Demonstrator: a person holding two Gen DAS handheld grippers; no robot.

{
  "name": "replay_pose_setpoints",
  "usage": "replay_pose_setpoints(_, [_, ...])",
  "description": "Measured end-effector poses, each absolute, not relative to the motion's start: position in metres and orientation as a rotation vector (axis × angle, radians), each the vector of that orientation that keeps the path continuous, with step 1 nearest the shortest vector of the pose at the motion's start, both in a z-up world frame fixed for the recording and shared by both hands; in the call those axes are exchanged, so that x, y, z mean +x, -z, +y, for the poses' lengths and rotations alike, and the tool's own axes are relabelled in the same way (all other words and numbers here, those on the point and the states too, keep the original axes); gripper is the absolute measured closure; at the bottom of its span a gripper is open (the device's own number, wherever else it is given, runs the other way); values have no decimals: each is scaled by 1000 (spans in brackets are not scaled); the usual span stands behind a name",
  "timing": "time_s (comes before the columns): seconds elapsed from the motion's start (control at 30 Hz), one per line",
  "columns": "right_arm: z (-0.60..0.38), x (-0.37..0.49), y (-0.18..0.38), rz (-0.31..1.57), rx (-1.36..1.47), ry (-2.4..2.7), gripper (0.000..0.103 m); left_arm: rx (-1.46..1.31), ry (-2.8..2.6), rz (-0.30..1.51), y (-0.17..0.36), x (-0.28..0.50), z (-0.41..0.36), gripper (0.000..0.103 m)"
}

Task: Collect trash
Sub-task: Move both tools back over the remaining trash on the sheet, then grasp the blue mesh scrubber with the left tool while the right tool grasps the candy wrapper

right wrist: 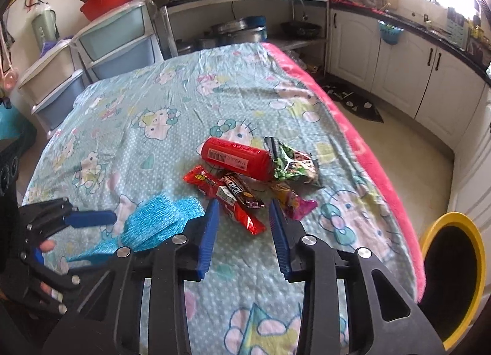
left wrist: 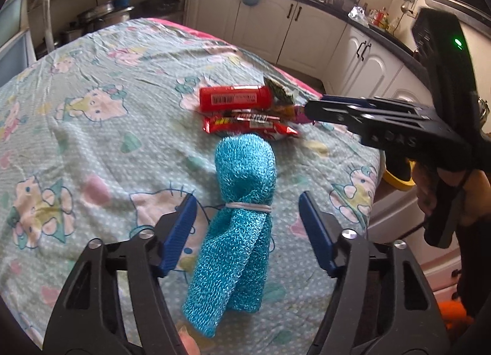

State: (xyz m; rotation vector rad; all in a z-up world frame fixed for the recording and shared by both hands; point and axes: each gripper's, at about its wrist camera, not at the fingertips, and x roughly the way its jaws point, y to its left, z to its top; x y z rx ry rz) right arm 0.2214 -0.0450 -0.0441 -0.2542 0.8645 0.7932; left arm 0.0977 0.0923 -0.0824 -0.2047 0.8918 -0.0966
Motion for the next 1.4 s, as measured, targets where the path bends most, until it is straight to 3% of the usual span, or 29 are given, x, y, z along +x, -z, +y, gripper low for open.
replay_pose_setpoints(0.3, [-22,249,69,938,-278,-809,77,-227,102,913,94,105,99,59])
replay_pose_setpoints(1.33, [-5,279,94,1130,-102,-887,80,-258,137,949,109,108,105,76])
replay_pose_setpoints(1.4, [-3,283,93,1136,-72,-881,86,-242,139,948,108,107,103,78])
